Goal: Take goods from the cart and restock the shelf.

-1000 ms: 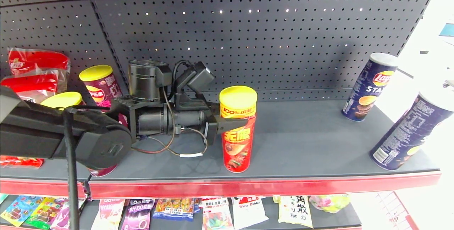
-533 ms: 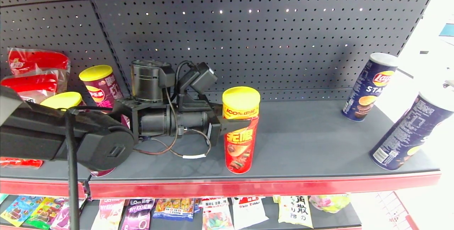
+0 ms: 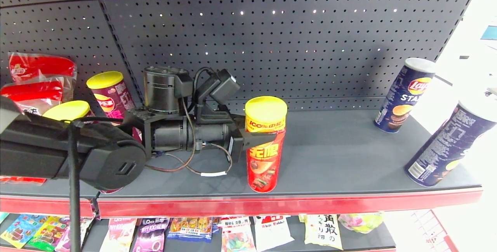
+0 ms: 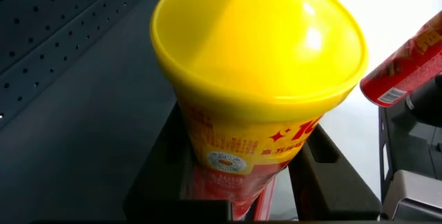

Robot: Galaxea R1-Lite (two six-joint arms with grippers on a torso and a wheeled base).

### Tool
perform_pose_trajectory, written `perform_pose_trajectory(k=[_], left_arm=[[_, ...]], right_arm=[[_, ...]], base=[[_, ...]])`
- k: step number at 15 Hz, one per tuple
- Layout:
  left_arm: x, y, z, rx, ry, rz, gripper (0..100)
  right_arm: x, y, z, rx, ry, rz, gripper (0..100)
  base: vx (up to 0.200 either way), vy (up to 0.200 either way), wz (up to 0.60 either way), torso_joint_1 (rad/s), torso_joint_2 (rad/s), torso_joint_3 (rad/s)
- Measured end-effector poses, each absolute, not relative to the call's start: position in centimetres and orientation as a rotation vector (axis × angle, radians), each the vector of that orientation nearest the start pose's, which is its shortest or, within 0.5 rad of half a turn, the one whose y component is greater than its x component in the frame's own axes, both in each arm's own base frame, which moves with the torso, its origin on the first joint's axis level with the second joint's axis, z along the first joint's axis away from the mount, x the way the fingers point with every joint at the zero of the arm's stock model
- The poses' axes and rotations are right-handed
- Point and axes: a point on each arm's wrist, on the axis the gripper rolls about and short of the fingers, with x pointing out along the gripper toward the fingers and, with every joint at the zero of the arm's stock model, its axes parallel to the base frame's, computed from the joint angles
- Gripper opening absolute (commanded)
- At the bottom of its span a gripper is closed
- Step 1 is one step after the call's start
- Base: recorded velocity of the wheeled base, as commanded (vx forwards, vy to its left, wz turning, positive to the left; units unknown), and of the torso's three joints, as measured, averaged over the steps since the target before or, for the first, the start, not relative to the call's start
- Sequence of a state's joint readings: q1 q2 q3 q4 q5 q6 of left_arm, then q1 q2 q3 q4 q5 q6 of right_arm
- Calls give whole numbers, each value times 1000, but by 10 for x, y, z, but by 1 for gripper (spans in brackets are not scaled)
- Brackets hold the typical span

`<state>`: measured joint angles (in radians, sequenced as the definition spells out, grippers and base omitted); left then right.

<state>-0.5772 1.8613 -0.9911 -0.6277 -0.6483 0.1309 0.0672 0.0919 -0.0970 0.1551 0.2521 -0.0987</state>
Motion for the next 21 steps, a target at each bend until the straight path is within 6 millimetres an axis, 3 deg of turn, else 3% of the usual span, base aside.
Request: perform_pose_trajectory(k=[7,8,14,21], left_arm=[[283,-201,173,111,190,-1228,0],[282,-200,173,111,192,-1226,100],[274,-191,170,107,230,-1203,100],[222,-120,170,90,263,-1077,100]], right_arm=[[-24,4,89,-83,135,325,0],[-24,4,88,-83,135,325,0],[-24,4,88,-83,136,325,0],[-24,4,91,-82,138,315,0]], base=[[0,0,0,0,0,0],[0,0,0,0,0,0],[0,0,0,0,0,0],[0,0,0,0,0,0]])
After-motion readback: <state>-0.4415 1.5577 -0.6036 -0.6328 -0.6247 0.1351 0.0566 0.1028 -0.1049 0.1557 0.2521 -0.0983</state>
